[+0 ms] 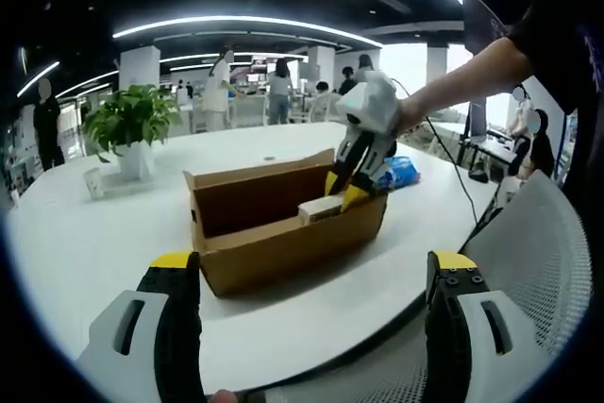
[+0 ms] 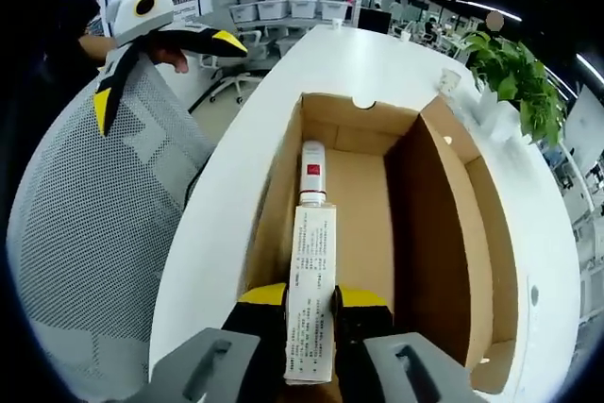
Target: Operate the shoe box by opening the lid, removing the specified soft item, and placing it in the target area until the item is outside and the box remains undamaged.
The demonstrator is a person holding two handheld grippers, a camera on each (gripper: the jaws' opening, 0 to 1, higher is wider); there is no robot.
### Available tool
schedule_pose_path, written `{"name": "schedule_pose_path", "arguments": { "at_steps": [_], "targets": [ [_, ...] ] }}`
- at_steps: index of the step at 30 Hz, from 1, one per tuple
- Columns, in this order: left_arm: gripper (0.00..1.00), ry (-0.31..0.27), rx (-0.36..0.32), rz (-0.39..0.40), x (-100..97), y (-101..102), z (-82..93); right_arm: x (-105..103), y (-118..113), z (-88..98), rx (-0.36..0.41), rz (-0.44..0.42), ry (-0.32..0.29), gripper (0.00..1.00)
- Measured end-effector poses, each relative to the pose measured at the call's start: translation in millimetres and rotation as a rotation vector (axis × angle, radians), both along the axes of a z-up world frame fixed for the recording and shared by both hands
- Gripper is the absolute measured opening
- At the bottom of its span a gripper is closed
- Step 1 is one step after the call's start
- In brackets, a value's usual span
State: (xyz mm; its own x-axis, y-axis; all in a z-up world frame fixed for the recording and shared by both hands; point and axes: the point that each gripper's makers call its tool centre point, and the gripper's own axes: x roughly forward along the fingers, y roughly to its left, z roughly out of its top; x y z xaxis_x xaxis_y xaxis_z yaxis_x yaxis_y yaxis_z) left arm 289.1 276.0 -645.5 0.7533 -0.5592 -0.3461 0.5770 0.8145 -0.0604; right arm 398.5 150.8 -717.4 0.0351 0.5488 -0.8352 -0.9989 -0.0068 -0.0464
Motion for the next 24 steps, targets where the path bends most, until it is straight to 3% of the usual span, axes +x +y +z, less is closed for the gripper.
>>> {"name": "schedule_pose_path", "arguments": {
  "at_steps": [24],
  "targets": [
    [0.99,-0.029,0.007,-0.012,0.5,0.4,2.9,5.5,-6.7,67.5,0.032,0.018,-0.074,0.13]
  ]
}}
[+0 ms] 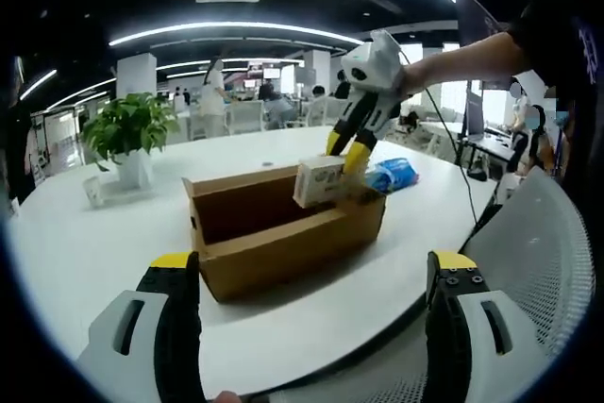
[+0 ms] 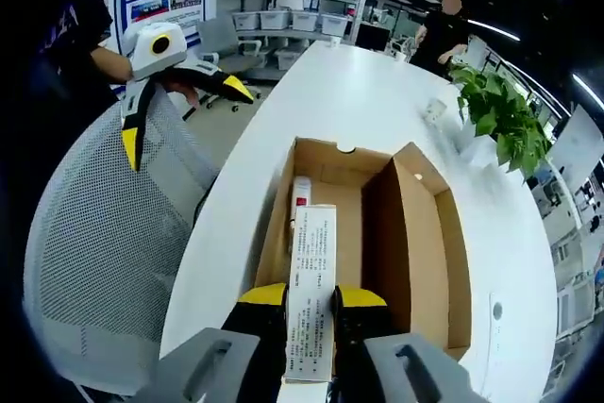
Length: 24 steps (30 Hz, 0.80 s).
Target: Operate the shoe box by opening the lid, removing the specified soft item, and placing it in the target area until the item is outside and the box remains undamaged.
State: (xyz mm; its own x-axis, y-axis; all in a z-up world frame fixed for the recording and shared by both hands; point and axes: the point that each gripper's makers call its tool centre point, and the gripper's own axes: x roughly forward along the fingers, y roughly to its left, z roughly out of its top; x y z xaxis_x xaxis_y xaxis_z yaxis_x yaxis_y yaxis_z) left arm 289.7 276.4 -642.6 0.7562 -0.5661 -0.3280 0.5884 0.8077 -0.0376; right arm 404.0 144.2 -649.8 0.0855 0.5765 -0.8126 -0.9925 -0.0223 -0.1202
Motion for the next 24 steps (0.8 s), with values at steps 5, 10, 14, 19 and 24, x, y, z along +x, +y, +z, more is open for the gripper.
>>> {"name": "schedule_pose_path", "arguments": {
  "at_steps": [5,10,14,19,24],
  "targets": [
    [0.99,0.001,0.0,0.0,-0.3,-0.4,0.0,0.6,-4.3,9.0,-0.001,0.012,-0.011,0.13],
    [0.99,0.002,0.0,-0.001,-0.3,-0.7,-0.3,0.3,-8.2,15.7,-0.001,0.022,-0.017,0.13],
    [0.99,0.005,0.0,-0.002,-0.6,-1.1,-0.5,-0.6,-11.3,19.8,-0.001,0.03,-0.02,0.13],
    [0.99,0.008,0.002,-0.004,-1.1,-1.4,-1.0,0.2,-16.5,24.9,-0.002,0.033,-0.025,0.13],
    [0.99,0.011,0.003,-0.004,-1.4,-1.5,-1.5,1.9,-22.7,31.7,0.0,0.037,-0.033,0.13]
  ]
}}
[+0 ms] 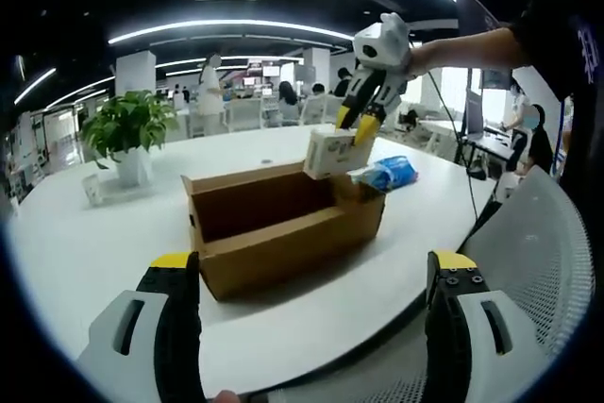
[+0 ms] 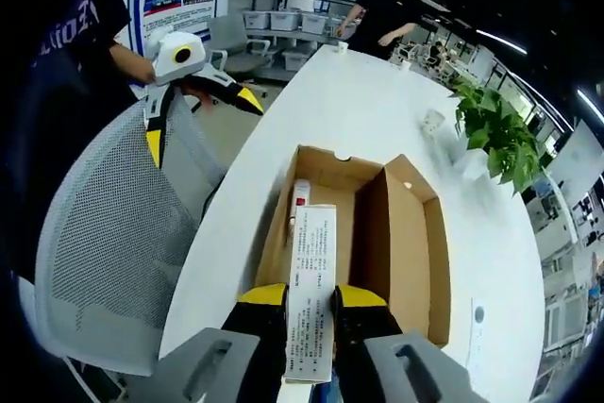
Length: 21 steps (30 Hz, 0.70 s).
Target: Operate the shoe box by opening the lid, removing the specified soft item, and placing it in the target area until the item is outside and the box remains undamaged.
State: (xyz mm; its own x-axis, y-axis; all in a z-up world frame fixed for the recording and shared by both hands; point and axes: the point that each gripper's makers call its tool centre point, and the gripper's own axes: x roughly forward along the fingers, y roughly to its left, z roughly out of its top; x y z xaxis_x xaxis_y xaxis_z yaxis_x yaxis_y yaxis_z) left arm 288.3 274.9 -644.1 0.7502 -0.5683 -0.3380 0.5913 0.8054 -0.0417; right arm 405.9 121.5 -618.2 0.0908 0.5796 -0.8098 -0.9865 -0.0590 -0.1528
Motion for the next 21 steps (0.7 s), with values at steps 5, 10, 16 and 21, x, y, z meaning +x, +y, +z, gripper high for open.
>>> {"name": "schedule_pose_path", "arguments": {
  "at_steps": [5,10,16,21],
  "targets": [
    [0.99,0.004,0.0,-0.005,-0.9,-0.6,-0.7,3.4,-8.3,6.2,0.001,-0.007,-0.009,0.13],
    [0.99,0.005,-0.002,-0.005,-1.1,-0.6,-0.7,6.1,-17.6,10.4,-0.002,-0.015,-0.018,0.13],
    [0.99,0.009,-0.006,-0.01,-1.4,-1.4,-1.2,10.3,-32.4,13.7,-0.006,-0.029,-0.02,0.13],
    [0.99,0.014,-0.007,-0.015,-1.6,-1.9,-1.8,14.5,-46.2,16.3,-0.011,-0.05,-0.026,0.13]
  ]
}}
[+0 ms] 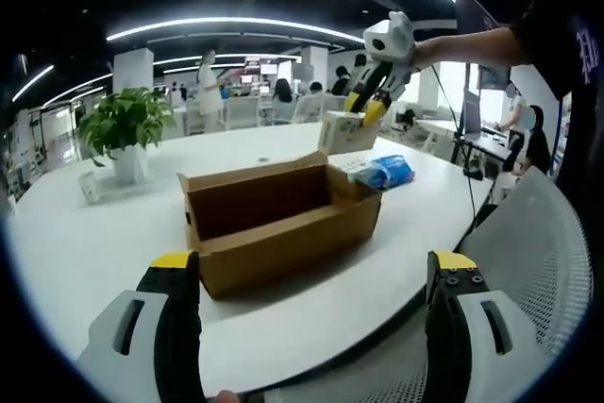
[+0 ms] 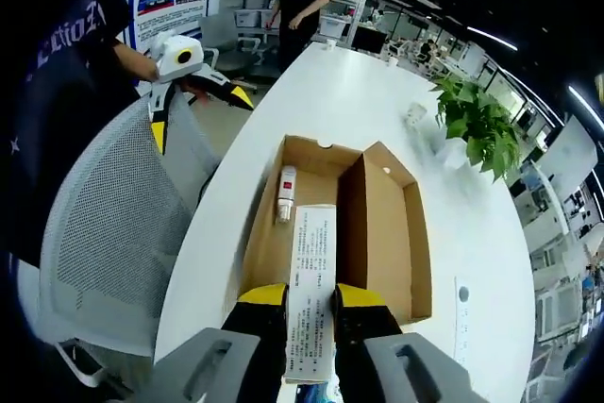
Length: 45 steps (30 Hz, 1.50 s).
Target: Operate the shoe box by opening the lid, removing the specified soft item, and placing it in the target area until the item is outside and the box remains undamaged.
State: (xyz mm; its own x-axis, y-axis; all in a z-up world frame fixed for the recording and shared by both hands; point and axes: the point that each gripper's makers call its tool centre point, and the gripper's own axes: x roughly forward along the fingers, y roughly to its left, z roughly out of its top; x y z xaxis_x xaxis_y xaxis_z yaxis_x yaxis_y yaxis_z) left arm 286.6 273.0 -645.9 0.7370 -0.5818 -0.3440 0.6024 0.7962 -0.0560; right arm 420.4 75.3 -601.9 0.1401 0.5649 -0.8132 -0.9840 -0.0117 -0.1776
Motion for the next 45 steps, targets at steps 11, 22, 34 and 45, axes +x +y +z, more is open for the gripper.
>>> {"name": "schedule_pose_path", "arguments": {
  "at_steps": [11,22,34,45],
  "targets": [
    [0.99,0.008,0.0,-0.01,-0.6,-1.1,-1.3,7.7,-24.3,2.8,-0.008,-0.026,-0.012,0.13],
    [0.99,0.013,0.002,-0.013,-0.3,-1.5,-2.3,17.0,-46.7,3.0,-0.022,-0.039,-0.04,0.14],
    [0.99,0.012,0.0,-0.011,-0.1,-1.3,-1.8,18.6,-72.0,-0.4,-0.046,-0.049,-0.067,0.14],
    [0.99,0.017,0.002,-0.017,-1.1,-2.5,-2.3,19.6,-87.8,-0.4,-0.061,-0.063,-0.085,0.14]
  ]
}}
